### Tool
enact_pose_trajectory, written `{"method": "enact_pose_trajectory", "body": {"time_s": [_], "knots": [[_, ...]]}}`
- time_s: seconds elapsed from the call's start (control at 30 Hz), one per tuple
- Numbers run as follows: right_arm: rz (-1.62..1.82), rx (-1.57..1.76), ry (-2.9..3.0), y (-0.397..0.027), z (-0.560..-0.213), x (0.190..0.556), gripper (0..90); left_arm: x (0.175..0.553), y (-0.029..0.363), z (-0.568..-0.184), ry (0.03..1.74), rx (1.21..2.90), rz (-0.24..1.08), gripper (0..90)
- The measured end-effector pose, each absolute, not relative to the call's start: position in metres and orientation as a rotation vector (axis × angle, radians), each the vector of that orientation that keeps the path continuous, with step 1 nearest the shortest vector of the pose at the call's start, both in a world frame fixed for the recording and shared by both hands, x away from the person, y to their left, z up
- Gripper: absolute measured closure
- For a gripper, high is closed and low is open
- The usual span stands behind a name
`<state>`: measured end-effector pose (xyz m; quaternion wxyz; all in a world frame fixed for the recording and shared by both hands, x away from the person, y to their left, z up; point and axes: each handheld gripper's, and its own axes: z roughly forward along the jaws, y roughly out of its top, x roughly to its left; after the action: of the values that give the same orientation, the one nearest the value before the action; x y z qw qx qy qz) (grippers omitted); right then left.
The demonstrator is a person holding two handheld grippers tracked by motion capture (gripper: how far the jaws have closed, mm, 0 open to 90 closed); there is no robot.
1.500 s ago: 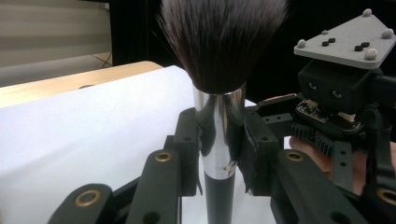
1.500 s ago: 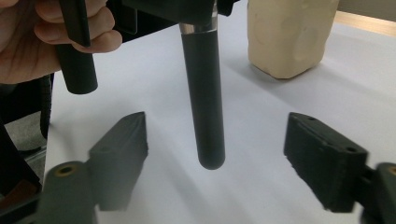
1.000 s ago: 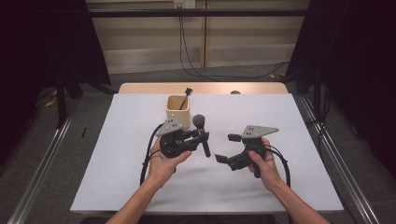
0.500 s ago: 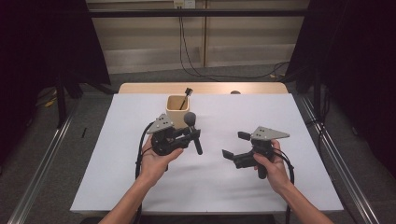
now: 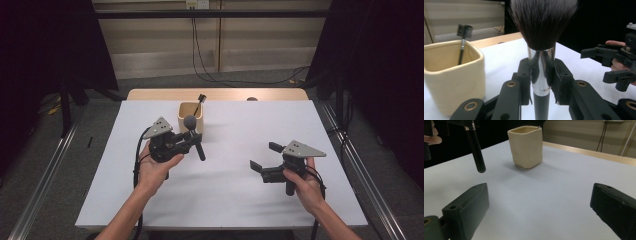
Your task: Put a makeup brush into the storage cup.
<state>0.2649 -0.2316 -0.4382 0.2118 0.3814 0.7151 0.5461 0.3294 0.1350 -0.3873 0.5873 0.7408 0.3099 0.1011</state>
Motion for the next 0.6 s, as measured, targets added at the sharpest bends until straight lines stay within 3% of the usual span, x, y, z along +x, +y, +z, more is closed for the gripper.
{"method": "enact_pose_trajectory", "body": {"time_s": [0.6], "knots": [[1.447, 1.118, 1.916, -0.267, -0.444, 0.241, 0.6, 0.338, 0.159, -0.374, 0.762, 1.694, 0.282, 71.2]]}}
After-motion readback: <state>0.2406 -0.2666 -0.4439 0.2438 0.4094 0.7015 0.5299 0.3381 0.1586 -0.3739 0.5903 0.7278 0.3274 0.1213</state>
